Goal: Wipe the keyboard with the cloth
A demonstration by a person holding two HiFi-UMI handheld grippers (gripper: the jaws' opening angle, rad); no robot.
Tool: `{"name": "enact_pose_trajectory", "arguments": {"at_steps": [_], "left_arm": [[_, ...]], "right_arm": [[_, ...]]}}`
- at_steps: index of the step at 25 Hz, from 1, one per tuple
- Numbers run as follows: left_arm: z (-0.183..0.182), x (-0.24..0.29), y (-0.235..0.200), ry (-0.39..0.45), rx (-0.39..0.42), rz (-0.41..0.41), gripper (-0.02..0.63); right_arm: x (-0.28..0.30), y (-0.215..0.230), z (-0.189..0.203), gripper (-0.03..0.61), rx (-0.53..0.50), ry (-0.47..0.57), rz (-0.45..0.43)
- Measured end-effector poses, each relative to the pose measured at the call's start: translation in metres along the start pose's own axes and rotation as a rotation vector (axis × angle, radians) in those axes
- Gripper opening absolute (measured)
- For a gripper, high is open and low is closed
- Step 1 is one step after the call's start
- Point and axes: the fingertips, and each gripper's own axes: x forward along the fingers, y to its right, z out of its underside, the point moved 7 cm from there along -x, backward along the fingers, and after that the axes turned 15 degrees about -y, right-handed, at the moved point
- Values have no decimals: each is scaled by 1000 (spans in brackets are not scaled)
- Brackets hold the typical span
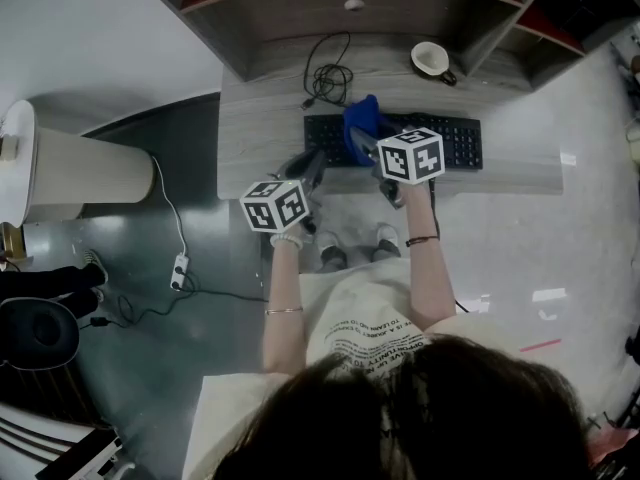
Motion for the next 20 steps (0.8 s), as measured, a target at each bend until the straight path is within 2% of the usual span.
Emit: {"name": "enact_pose_trajectory", "arguments": {"at_steps": [20], "left_arm": [[-5, -22, -37, -19, 10, 14, 2]], "right_arm": [[34, -25, -8, 58, 34, 16, -2]]}}
